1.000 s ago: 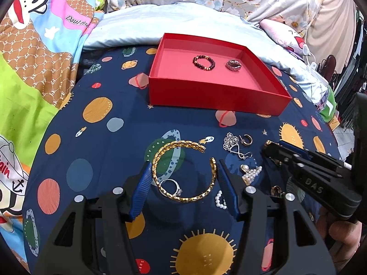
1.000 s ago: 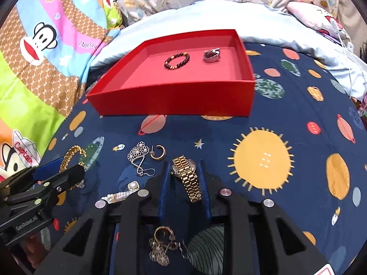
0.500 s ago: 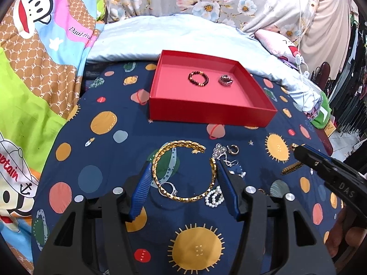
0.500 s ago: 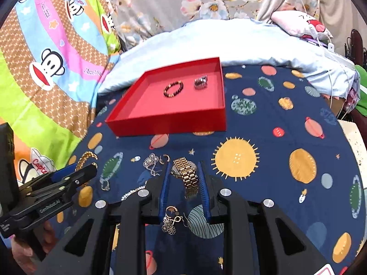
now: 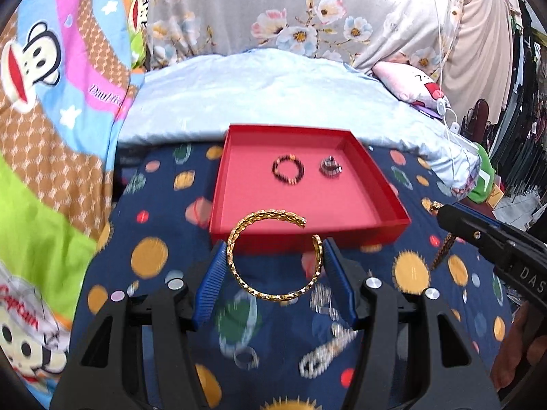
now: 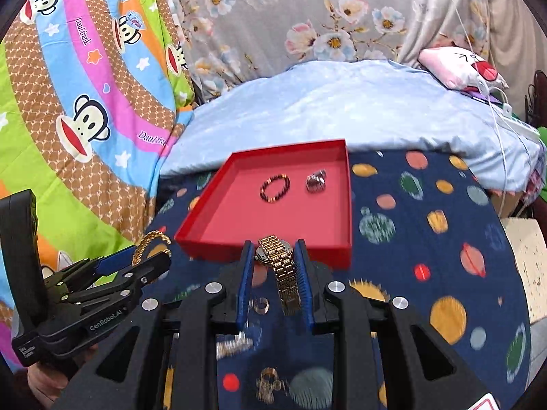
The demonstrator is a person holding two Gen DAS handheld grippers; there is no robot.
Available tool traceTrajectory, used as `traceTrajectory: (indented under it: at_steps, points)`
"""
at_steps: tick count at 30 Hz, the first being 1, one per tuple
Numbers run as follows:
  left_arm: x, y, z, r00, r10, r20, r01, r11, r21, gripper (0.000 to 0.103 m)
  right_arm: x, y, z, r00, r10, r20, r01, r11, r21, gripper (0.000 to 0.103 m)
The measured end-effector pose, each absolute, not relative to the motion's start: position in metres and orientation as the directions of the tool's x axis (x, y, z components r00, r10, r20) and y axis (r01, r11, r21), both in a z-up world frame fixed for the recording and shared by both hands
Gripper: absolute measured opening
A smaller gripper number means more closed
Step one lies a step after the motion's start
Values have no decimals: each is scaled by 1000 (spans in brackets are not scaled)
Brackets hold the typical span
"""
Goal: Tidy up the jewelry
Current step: 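Carry the bangle and watch into the red tray with both tools, then open both tools to release the bangle and watch in the tray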
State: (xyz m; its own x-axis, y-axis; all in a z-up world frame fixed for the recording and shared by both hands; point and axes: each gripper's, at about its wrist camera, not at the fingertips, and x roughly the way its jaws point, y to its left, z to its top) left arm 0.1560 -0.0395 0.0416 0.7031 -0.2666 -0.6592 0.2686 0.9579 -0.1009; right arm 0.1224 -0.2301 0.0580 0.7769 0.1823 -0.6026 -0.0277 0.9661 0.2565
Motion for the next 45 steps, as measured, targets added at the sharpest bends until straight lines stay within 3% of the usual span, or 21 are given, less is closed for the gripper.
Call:
traceTrajectory:
  at_steps: [18,45]
  points:
    - [265,-59,43,727,-243,-642,242,966,-91,55,229,-235,50,776,196,-599,-36,963,268,23]
    - [290,-79,-2,674,-215,-707,232,970,-73,56,262,-244,3,746,170,-644,17,962,274,24]
